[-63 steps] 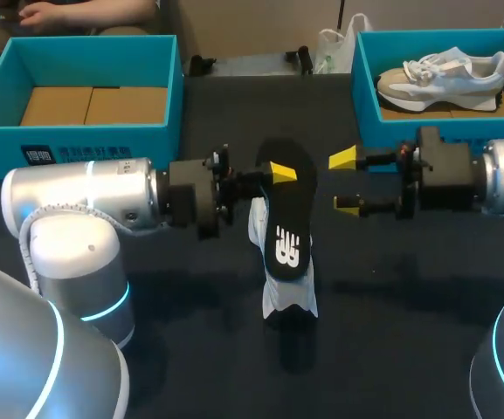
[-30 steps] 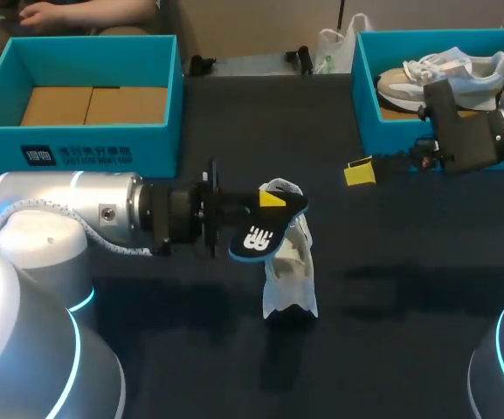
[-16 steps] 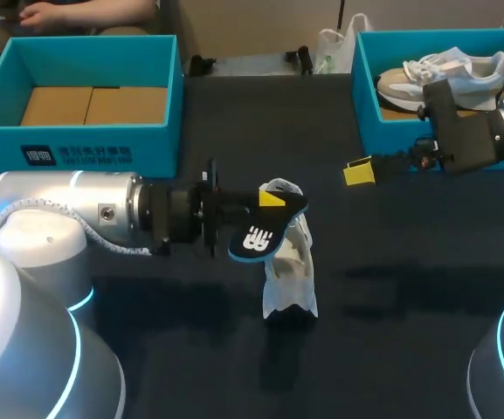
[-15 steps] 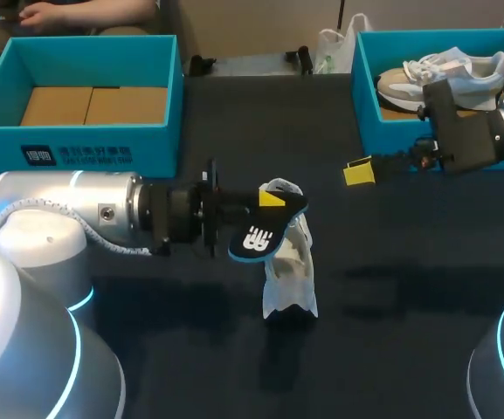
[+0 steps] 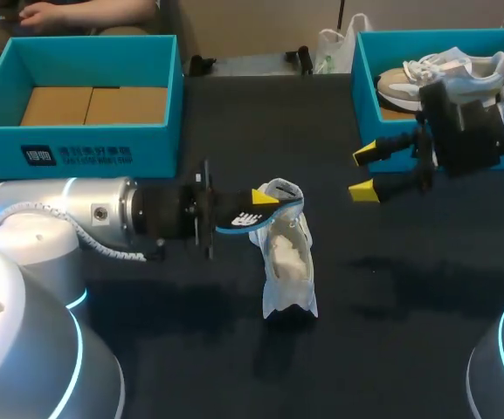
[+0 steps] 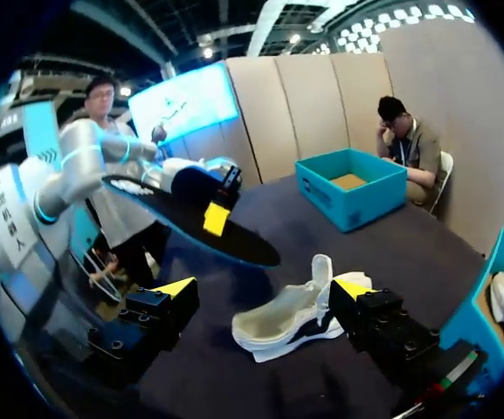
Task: Take the shoe out of the shoebox, open the shoe tongue, remove and reinsert the insole, then place the shoe into the shoebox
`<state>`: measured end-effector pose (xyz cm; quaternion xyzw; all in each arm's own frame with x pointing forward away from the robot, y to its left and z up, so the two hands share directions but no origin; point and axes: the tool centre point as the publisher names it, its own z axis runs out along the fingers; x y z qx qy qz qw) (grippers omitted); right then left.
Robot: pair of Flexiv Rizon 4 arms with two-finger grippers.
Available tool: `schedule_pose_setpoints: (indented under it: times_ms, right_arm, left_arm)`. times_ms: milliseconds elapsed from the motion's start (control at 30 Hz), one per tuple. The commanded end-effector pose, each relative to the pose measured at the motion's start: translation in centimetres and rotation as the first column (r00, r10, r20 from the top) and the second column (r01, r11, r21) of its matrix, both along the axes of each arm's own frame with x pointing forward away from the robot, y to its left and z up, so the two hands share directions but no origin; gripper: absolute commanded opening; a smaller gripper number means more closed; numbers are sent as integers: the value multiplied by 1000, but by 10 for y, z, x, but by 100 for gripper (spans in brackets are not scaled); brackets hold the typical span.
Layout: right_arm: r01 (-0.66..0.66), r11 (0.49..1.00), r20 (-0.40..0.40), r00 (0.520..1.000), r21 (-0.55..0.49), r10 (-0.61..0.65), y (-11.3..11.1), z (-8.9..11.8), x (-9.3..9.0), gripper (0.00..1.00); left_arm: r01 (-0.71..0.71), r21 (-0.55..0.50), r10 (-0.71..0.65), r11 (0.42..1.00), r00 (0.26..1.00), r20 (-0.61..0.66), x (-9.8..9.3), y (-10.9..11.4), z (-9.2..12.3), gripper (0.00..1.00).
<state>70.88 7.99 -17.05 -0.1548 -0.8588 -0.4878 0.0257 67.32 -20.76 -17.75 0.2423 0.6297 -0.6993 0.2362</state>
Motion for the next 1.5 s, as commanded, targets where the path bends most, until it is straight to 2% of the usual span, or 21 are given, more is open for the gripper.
schedule_pose_setpoints:
  times_ms: [33,200,500,700,800,833,967,1200,1500]
  right_arm:
    - [-49,978,232,968,-201,96,1,0,-9,100]
    - [-114,932,281,935,-345,218,4,-11,-13,100]
    - [-114,932,281,935,-345,218,4,-11,-13,100]
    - [-114,932,281,935,-345,218,4,-11,-13,100]
    - [-50,894,273,943,-446,189,1,-26,-12,100]
    - [-18,885,304,936,-465,179,0,-28,-12,100]
    - [51,825,344,922,-563,177,-2,-40,-13,100]
    - [61,803,370,906,-593,205,0,-66,-14,100]
    - [15,822,373,896,-569,241,2,-97,-15,100]
  left_arm:
    - [-13,9,14,1000,1000,-24,-10,5,4,0]
    - [-10,0,10,1000,997,-73,-14,5,5,0]
    - [3,35,2,999,988,-152,-21,4,-1,0]
    - [-10,46,17,999,988,-151,-20,6,-9,0]
    - [-22,59,30,998,989,-146,-18,6,-14,0]
    - [-30,70,40,997,990,-137,-17,5,-16,0]
    - [-38,78,49,996,989,-136,-16,3,-24,0]
    - [-52,67,61,996,988,-142,-16,-2,-33,0]
    - [-47,73,58,996,987,-150,-18,-7,-53,0]
